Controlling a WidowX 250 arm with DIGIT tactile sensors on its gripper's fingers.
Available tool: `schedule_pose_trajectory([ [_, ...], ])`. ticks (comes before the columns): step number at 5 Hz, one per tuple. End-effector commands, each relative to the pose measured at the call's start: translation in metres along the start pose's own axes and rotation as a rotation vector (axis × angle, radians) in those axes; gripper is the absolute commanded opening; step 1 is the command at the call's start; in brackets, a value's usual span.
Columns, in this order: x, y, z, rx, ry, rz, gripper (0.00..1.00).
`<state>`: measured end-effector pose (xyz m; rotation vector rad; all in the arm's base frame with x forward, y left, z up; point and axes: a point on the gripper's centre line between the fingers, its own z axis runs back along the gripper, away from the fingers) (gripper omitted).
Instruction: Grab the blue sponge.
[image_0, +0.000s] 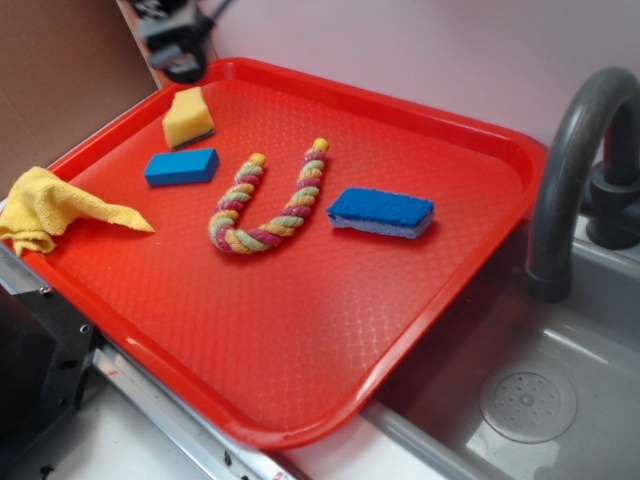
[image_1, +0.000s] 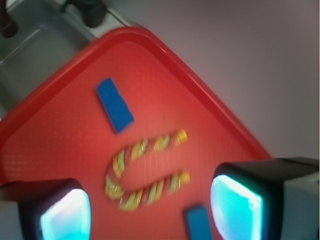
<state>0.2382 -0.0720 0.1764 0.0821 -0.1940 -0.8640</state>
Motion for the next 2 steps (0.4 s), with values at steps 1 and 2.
schedule_pose_trajectory([
  [1,0.038,-0.001,-0.032,-0.075,-0.041,-0.186,1.0],
  [2,0.043,-0.006,-0.047,-0.109,-0.027,-0.224,1.0],
])
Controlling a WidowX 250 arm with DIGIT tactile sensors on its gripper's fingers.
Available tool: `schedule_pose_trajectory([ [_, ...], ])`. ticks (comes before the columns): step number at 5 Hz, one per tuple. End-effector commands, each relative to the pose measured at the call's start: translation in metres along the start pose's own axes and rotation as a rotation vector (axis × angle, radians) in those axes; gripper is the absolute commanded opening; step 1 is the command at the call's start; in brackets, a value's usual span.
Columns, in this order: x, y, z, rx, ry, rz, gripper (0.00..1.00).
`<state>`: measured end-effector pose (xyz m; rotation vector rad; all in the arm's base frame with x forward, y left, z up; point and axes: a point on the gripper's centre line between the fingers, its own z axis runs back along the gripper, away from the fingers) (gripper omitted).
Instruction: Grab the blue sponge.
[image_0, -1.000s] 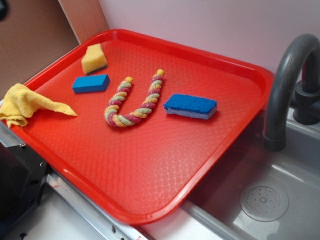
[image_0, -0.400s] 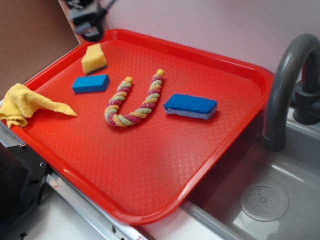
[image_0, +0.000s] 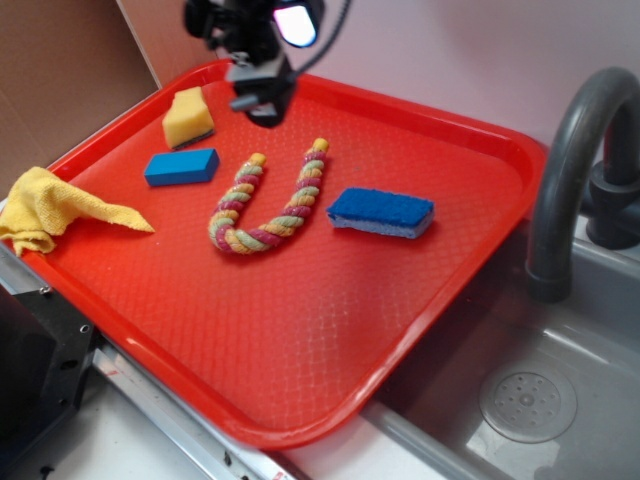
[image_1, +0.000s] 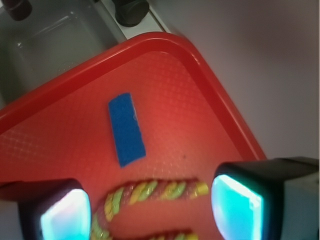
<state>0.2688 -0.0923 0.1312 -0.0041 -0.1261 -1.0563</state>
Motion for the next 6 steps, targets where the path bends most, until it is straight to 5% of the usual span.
schedule_pose_trajectory([
  [1,0.027,-0.015,-0.02,-0.082,-0.058,-0.123,1.0],
  [6,0.034,-0.034,-0.099,-0.062,0.252,-0.16,1.0],
])
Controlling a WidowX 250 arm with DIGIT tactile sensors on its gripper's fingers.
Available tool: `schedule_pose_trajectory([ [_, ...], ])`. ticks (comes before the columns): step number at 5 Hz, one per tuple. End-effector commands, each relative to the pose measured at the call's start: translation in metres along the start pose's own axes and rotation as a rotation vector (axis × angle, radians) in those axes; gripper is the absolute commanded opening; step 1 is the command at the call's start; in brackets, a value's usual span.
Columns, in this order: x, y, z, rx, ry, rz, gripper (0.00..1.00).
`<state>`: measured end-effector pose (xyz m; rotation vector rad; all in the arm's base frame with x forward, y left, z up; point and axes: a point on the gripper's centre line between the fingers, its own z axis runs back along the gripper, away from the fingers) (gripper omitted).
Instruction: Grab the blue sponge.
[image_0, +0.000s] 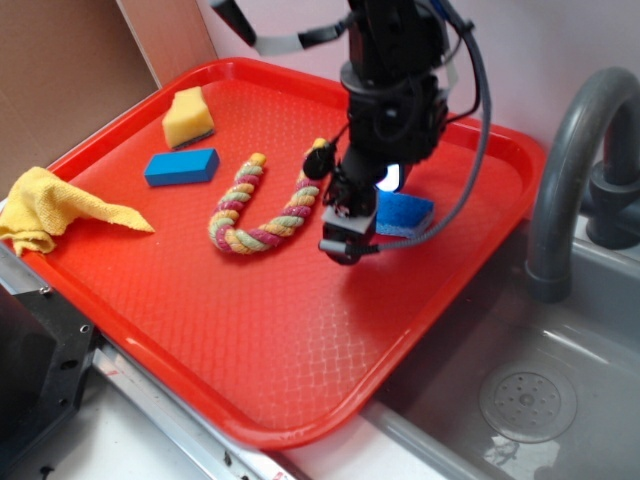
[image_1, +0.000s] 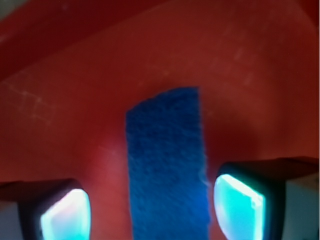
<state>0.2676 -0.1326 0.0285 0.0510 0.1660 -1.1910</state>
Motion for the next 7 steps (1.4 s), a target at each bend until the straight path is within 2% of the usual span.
schedule_pose_trajectory([
  [1,0.012,-0.007,0.001,0.037,0.022,0.015,0.0],
  [2,0.013,-0.006,-0.003,0.041,0.039,0.023,0.0],
  [3,0.007,-0.009,0.005,0.07,0.03,0.058,0.0],
  [4,-0.022,-0.009,0.05,0.12,-0.014,0.32,0.0],
  [5,-0.054,-0.009,0.093,0.146,-0.102,0.577,0.0],
  [6,-0.09,-0.021,0.136,0.155,-0.155,0.832,0.0],
  [7,-0.122,-0.033,0.152,0.055,-0.237,1.082,0.0],
])
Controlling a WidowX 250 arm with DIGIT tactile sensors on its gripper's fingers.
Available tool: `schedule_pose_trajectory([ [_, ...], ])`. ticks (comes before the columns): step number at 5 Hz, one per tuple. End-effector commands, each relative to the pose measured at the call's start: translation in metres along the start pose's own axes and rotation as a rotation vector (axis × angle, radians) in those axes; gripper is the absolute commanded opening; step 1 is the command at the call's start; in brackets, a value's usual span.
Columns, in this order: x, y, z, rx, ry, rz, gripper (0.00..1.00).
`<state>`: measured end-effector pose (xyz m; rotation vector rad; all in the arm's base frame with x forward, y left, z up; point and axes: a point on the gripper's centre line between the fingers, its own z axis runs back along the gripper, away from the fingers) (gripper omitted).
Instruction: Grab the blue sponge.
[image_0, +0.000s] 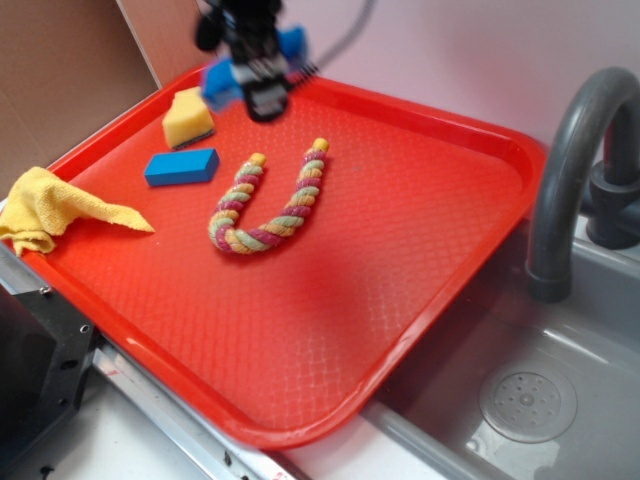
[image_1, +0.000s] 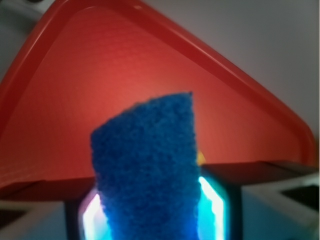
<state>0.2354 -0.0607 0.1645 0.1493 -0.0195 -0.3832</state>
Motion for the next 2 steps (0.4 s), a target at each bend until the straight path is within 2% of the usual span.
schedule_pose_trajectory([
  [1,-0.029,0.005,0.023,-0.111,-0.114,0.379,0.0],
  [2,-0.019,0.007,0.011,-0.099,-0.062,0.23,0.0],
])
